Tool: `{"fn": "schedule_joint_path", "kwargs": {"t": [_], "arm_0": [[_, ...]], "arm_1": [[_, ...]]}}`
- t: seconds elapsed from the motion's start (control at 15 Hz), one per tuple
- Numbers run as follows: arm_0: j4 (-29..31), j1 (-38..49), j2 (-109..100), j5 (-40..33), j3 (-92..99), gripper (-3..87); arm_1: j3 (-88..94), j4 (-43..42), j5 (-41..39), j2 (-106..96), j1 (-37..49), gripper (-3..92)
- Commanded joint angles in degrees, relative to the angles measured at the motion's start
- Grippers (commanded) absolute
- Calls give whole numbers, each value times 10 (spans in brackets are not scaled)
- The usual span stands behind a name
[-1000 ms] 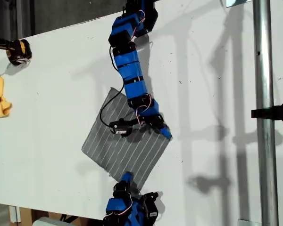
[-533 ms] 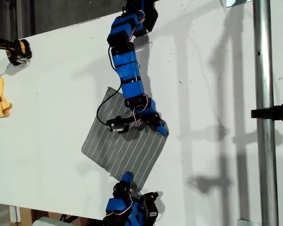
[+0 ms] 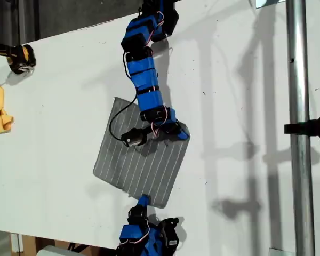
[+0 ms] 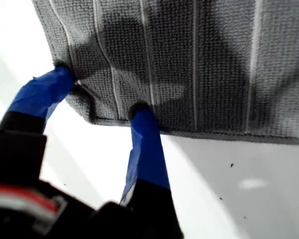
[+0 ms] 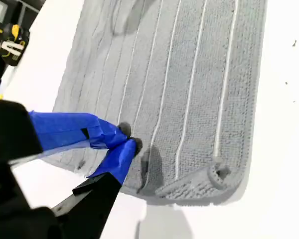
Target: Grasp corners of a towel and fold twice.
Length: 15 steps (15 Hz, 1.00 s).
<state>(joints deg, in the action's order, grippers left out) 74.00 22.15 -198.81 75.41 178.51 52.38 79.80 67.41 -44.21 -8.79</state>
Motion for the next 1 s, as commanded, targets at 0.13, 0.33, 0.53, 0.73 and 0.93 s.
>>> {"fn": "schedule_joint_path", "kwargs": {"t": [0.13, 0.33, 0.53, 0.73, 0.93], "arm_0": [[-5, -5, -3, 6, 2, -9], [-4, -5, -3, 7, 2, -9], [-4, -5, -3, 9, 2, -9], [-5, -8, -3, 9, -3, -9], [-20, -32, -2, 4, -44, -10]], "arm_1": [[4, 4, 8, 0, -13, 165], [-2, -9, 8, -4, -16, -2], [-2, -15, 8, -9, -19, -2], [-2, -23, 8, -13, -21, -2], [-2, -27, 10, -11, -21, -2]]}}
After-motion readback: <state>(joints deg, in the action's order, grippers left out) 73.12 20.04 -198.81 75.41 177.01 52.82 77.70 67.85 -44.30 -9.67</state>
